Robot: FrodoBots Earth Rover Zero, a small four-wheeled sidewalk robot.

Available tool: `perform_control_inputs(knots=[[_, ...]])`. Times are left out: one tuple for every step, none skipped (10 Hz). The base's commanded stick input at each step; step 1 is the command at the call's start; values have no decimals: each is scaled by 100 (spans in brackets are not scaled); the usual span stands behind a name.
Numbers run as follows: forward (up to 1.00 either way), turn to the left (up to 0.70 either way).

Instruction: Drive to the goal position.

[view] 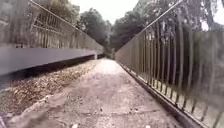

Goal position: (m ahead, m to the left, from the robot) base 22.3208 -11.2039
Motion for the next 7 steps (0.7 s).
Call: perform_control_inputs(knots=[[100,0],[100,0],[100,0],[100,0],[100,0],[100,0],[100,0]])
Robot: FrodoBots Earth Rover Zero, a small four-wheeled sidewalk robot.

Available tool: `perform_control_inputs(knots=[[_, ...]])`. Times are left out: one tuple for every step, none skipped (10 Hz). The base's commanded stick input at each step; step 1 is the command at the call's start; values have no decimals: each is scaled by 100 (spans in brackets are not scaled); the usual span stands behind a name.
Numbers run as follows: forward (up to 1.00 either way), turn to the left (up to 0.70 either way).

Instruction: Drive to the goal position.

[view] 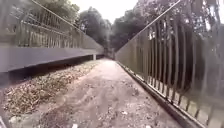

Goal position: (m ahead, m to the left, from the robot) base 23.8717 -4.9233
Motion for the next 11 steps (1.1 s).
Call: perform_control_inputs(knots=[[100,0],[100,0],[100,34],[100,39],[100,31],[100,20],[100,9],[100,0],[100,0],[100,0],[100,0]])
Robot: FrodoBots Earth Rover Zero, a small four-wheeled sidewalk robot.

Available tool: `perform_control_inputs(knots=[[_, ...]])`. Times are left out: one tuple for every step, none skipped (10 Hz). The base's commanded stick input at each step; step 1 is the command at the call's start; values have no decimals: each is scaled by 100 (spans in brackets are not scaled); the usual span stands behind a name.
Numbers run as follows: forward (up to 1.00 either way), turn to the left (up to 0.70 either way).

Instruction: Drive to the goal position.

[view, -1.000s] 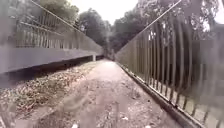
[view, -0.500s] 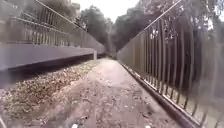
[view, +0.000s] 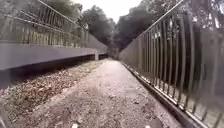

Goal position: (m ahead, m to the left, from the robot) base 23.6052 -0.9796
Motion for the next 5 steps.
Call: perform_control_inputs(knots=[[100,0],[100,0],[100,0],[100,0],[100,0]])
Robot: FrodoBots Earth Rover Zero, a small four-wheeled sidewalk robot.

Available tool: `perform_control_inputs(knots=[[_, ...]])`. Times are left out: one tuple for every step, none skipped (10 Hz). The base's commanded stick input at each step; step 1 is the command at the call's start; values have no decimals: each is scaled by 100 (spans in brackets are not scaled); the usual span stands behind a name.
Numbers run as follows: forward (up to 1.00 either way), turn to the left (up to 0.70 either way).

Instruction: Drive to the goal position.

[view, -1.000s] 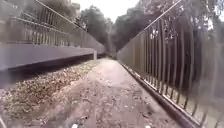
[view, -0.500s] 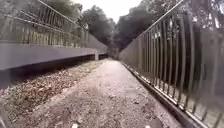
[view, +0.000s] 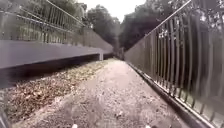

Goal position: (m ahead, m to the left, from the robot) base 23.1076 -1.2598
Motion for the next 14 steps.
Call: perform_control_inputs(knots=[[100,0],[100,0],[100,0],[100,0],[100,0],[100,0],[100,0],[100,0],[100,0],[100,-27],[100,-28],[100,-13],[100,-7],[100,-2]])
